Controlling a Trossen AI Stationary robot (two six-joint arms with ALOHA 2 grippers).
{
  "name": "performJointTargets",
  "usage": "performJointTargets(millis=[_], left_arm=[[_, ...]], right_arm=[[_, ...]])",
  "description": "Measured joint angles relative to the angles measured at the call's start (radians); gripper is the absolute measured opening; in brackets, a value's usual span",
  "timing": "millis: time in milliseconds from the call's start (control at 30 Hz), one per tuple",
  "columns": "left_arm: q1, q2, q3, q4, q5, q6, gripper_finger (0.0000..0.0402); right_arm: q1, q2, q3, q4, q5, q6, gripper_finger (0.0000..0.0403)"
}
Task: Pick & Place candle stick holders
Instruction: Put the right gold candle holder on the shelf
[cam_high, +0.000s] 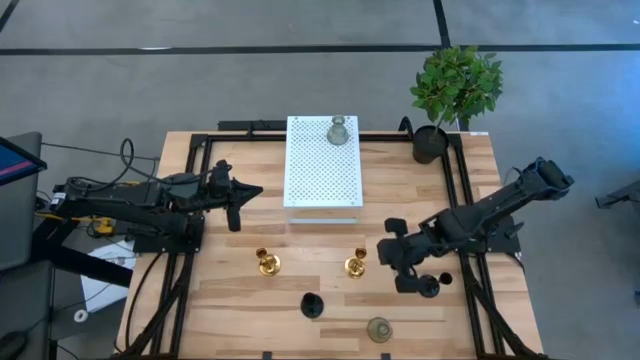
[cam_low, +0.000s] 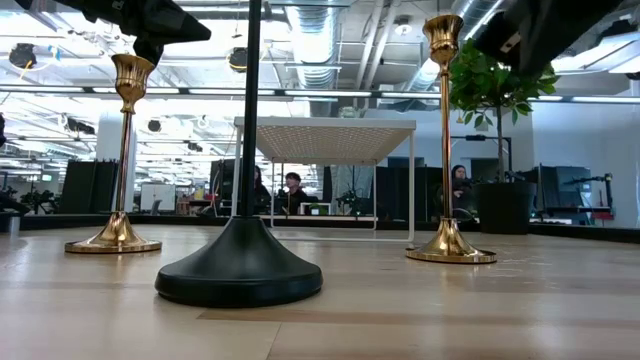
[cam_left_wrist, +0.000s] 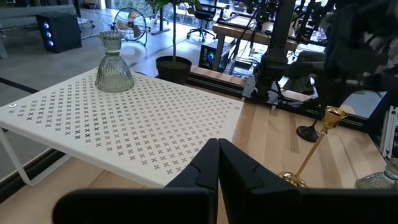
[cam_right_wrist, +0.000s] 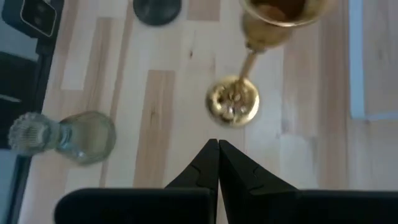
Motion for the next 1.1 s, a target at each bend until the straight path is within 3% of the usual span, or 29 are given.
performJointTargets(millis=[300, 667, 1100], left_arm=[[0.000, 0.000, 0.000, 0.000, 0.000, 0.000, 0.0006], [0.000, 0.000, 0.000, 0.000, 0.000, 0.003, 0.0007], [0.000, 0.000, 0.000, 0.000, 0.000, 0.003, 0.0008]], right_arm=[[0.011, -0.004, -0.236, 0.277, 0.002, 0.125, 0.0000], [0.010, -0.005, -0.300, 0.465, 0.059, 0.171, 0.0000], [0.014, -0.004, -0.306, 0.467, 0.055, 0.157, 0.0000]])
